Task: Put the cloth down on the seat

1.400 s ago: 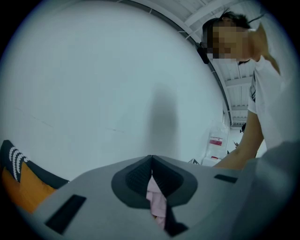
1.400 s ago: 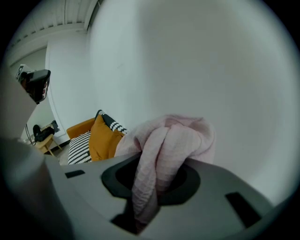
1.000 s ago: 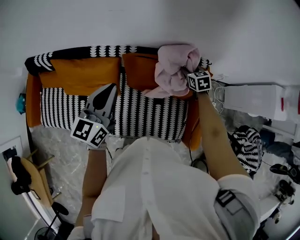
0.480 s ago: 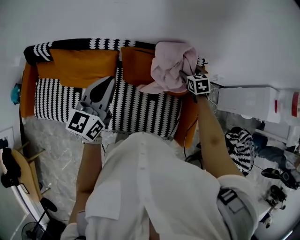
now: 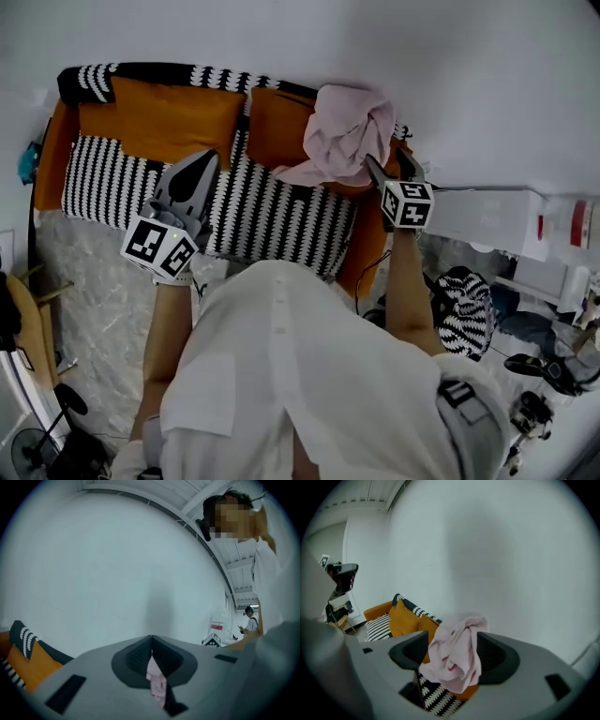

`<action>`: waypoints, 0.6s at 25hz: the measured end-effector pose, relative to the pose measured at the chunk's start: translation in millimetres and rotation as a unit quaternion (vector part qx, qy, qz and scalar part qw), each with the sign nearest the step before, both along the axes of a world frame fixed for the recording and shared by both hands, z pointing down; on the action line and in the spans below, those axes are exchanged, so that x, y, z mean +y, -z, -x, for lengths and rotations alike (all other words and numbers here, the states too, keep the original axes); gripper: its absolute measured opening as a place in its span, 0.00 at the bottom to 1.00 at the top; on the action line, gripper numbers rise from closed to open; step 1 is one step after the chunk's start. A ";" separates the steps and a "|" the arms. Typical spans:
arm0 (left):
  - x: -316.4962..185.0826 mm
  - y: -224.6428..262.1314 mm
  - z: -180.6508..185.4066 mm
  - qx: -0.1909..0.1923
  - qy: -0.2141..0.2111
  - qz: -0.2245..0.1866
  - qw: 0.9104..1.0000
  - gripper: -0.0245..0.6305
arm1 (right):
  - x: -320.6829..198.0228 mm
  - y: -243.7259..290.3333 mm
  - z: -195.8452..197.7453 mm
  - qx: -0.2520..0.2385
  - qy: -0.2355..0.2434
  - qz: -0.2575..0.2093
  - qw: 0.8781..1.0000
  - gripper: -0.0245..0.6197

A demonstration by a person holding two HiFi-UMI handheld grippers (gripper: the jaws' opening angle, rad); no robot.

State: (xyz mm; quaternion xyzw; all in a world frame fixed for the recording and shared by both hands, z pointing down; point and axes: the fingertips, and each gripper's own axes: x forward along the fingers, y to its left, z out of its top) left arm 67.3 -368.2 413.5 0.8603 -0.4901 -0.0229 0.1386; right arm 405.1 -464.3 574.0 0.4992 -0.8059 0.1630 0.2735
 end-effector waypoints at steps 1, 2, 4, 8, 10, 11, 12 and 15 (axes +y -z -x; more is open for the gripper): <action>4.6 1.4 3.3 -0.001 0.003 -0.001 1.000 0.07 | 4.4 11.2 7.6 -0.011 0.007 -0.010 1.000 0.55; 9.3 2.9 7.6 -0.001 0.007 -0.003 1.000 0.07 | 8.6 22.6 17.0 -0.020 0.019 -0.022 0.999 0.53; 18.5 6.3 19.0 -0.001 0.019 -0.006 1.000 0.07 | 16.3 47.3 37.8 -0.038 0.043 -0.050 0.997 0.45; 37.7 15.4 43.9 0.005 0.050 -0.015 0.999 0.07 | 30.3 99.8 79.1 -0.080 0.081 -0.116 0.987 0.30; 47.8 20.3 56.5 0.006 0.065 -0.020 0.998 0.06 | 37.6 122.9 101.4 -0.096 0.107 -0.143 0.979 0.25; 52.9 22.6 63.0 0.006 0.073 -0.022 0.997 0.06 | 41.2 133.3 112.3 -0.101 0.120 -0.155 0.975 0.23; 58.2 24.9 69.3 0.006 0.080 -0.024 0.996 0.07 | 45.0 142.8 122.7 -0.104 0.133 -0.167 0.971 0.18; 74.6 30.7 86.7 0.007 0.103 -0.030 0.994 0.07 | 58.8 165.4 152.5 -0.108 0.176 -0.198 0.958 0.08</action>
